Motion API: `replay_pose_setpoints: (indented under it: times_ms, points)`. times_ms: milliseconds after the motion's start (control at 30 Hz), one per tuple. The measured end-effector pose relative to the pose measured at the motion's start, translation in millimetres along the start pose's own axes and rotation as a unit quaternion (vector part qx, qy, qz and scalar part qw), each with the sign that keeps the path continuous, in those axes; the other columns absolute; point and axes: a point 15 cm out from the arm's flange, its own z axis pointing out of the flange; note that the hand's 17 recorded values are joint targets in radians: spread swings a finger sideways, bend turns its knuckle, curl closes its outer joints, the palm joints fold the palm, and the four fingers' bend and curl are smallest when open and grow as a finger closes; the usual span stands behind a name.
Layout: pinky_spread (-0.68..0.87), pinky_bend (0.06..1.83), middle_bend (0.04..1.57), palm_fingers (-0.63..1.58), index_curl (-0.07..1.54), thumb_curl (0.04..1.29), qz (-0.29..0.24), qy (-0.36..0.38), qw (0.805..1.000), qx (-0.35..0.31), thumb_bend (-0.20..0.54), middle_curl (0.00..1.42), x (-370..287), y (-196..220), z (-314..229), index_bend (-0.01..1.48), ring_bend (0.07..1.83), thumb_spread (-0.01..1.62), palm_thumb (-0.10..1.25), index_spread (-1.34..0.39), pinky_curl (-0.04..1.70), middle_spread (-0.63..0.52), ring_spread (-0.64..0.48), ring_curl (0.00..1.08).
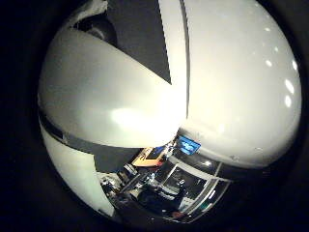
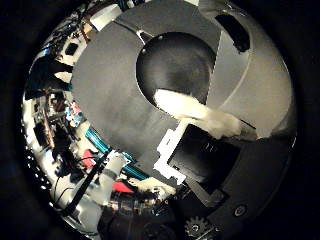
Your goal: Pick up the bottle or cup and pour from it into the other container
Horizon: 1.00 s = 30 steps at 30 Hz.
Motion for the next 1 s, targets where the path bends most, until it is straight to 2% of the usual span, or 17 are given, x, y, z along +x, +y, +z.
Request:
replay_pose_setpoints:
  times_ms: [300,1000]
  points:
    - [-0.45,1.06,1.01,1.13,1.02,0.39,-0.015,0.039,0.998,-0.055,-0.026,0.71,-7,-8,16,0.30,1.18,1.00,0.71,-0.52,0.60,-0.21,-0.23,0.56]
    - [-0.45,1.06,1.01,1.13,1.02,0.37,-0.036,0.057,0.995,-0.074,-0.026,0.71,-23,-25,18,0.30,1.18,0.99,0.70,-0.52,0.61,-0.21,-0.23,0.56]
